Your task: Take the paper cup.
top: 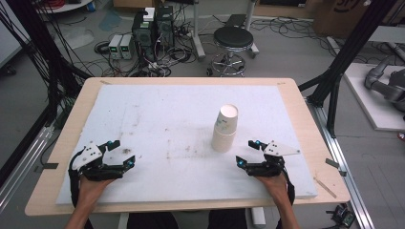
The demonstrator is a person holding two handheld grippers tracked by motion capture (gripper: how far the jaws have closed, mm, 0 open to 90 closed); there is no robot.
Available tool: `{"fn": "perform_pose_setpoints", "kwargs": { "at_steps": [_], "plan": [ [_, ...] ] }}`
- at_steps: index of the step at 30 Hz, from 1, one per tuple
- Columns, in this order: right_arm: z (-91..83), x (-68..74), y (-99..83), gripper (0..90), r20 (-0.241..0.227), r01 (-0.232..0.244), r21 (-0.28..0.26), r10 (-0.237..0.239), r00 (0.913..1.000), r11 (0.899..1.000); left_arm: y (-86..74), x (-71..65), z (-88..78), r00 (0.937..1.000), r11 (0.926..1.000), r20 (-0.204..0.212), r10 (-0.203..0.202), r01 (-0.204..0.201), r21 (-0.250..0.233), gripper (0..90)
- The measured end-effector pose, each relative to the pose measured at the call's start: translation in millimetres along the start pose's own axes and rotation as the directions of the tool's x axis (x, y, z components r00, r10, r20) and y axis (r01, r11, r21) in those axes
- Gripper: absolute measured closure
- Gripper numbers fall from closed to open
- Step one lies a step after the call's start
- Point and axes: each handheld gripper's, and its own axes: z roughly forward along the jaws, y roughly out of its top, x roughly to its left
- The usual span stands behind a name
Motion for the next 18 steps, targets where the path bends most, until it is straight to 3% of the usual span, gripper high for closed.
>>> {"fn": "perform_pose_setpoints", "kwargs": {
  "at_steps": [8, 18],
  "plan": [
    [0.6, 0.8, 0.4, 17.9, -0.007, 0.02, 0.003, -0.02, 0.9998, 1.0, -0.2, 0.2, -0.4, 1.0, 1.0, 0.0, -0.004, 0.004, -0.002, 12.3],
    [0.0, -1.9, 0.5, 17.9, -0.015, -0.011, 0.0, 0.011, 0.9998, 1.0, 0.3, 1.0, 0.5, 1.0, 1.0, 0.004, -0.008, 0.008, 0.006, 12.3]
  ]
}}
